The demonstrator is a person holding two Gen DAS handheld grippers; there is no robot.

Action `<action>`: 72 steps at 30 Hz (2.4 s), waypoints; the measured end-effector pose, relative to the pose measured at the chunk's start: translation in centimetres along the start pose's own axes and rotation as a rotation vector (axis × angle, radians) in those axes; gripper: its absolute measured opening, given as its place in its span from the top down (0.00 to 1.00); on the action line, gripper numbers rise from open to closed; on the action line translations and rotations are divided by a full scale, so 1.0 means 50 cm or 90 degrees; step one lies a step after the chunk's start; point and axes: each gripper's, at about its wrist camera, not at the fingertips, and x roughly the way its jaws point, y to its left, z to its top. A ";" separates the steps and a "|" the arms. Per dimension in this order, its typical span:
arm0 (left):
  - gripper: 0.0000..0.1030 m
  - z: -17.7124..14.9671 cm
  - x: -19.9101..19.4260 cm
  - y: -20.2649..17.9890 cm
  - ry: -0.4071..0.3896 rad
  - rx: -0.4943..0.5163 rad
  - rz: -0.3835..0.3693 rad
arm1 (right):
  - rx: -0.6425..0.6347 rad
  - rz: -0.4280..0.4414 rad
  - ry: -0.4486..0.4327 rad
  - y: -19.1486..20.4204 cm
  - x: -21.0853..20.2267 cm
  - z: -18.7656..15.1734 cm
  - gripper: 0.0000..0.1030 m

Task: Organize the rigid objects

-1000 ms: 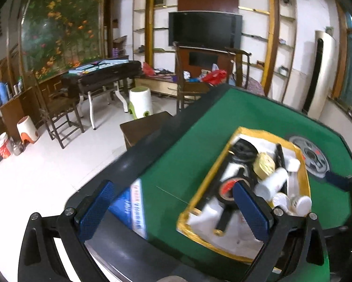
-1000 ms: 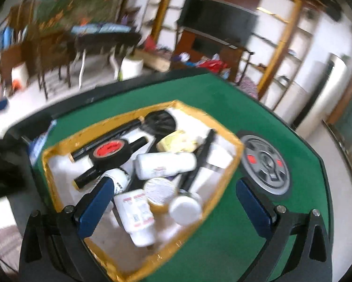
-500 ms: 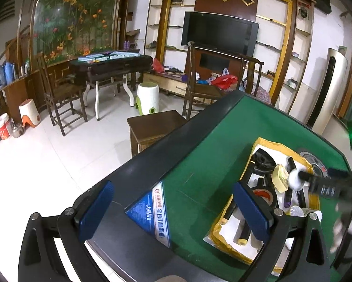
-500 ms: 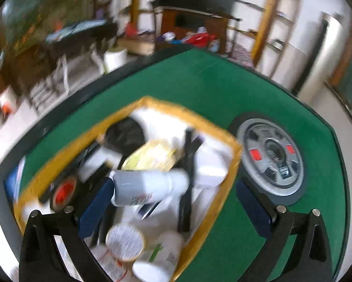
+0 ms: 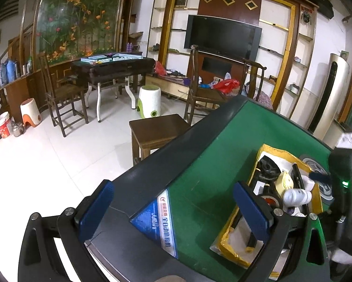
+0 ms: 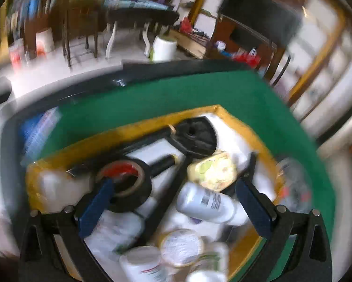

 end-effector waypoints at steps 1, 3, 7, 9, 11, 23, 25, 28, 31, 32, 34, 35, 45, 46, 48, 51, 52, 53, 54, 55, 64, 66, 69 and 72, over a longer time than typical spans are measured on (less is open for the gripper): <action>0.01 -0.002 0.001 -0.004 0.003 0.003 -0.003 | -0.003 -0.047 0.010 0.000 0.010 0.010 0.00; 0.01 -0.004 0.001 -0.014 0.009 0.009 -0.008 | 0.020 -0.087 0.016 -0.022 0.030 0.031 0.00; 0.01 -0.007 -0.004 -0.026 0.011 0.019 -0.015 | 0.032 -0.144 0.064 -0.069 0.091 0.061 0.00; 0.01 -0.008 -0.009 -0.026 0.007 0.022 -0.018 | 0.081 -0.109 0.055 -0.107 0.082 0.063 0.00; 0.01 -0.005 -0.010 -0.024 0.002 0.022 -0.015 | 0.153 -0.072 0.038 -0.156 0.044 0.051 0.00; 0.01 -0.016 0.000 -0.061 0.016 0.043 -0.041 | -0.013 -0.139 0.135 -0.122 0.044 -0.040 0.00; 0.01 -0.016 -0.008 -0.066 0.011 0.051 -0.037 | 0.029 -0.129 0.141 -0.141 0.077 -0.016 0.00; 0.01 -0.012 -0.017 -0.063 0.005 0.049 -0.032 | 0.063 -0.140 0.162 -0.169 0.125 0.001 0.00; 0.01 -0.011 -0.016 -0.062 0.005 0.052 -0.029 | 0.097 -0.106 0.161 -0.193 0.125 0.003 0.00; 0.01 -0.011 -0.015 -0.062 0.004 0.051 -0.029 | 0.107 -0.083 0.156 -0.200 0.110 0.001 0.00; 0.01 -0.013 -0.013 -0.063 0.007 0.049 -0.030 | 0.133 -0.049 0.126 -0.220 0.068 -0.002 0.00; 0.01 -0.011 -0.011 -0.065 0.010 0.048 -0.034 | 0.145 -0.054 0.109 -0.229 0.054 0.000 0.00; 0.01 -0.020 -0.017 -0.098 0.031 0.075 -0.044 | 0.259 -0.110 0.098 -0.284 0.145 0.086 0.00; 0.01 -0.018 -0.020 -0.093 0.030 0.074 -0.043 | 0.251 -0.091 0.125 -0.275 0.165 0.088 0.00; 0.01 -0.011 -0.018 -0.086 0.025 0.070 -0.039 | 0.231 -0.060 0.135 -0.257 0.169 0.080 0.00; 0.01 -0.006 -0.009 -0.084 0.027 0.063 -0.039 | 0.176 -0.048 0.157 -0.225 0.144 0.048 0.00; 0.01 -0.007 -0.006 -0.087 0.029 0.062 -0.042 | 0.154 -0.049 0.169 -0.213 0.134 0.031 0.00; 0.01 -0.008 -0.002 -0.091 0.031 0.064 -0.044 | 0.143 -0.054 0.167 -0.209 0.122 0.020 0.00; 0.01 -0.009 0.000 -0.095 0.034 0.067 -0.045 | 0.138 -0.056 0.161 -0.205 0.113 0.011 0.00; 0.01 -0.011 0.003 -0.100 0.039 0.070 -0.048 | 0.136 -0.053 0.154 -0.205 0.098 0.004 0.00; 0.01 -0.016 -0.014 -0.110 0.028 0.070 -0.045 | 0.134 0.008 0.096 -0.215 0.003 -0.030 0.00; 0.01 -0.016 -0.016 -0.111 0.030 0.073 -0.046 | 0.103 0.027 0.102 -0.186 0.007 -0.034 0.00; 0.01 -0.018 -0.024 -0.122 0.029 0.087 -0.051 | 0.068 -0.017 0.127 -0.160 0.040 -0.035 0.00; 0.01 -0.017 -0.038 -0.132 0.013 0.101 -0.047 | 0.083 -0.033 0.098 -0.159 0.023 -0.039 0.00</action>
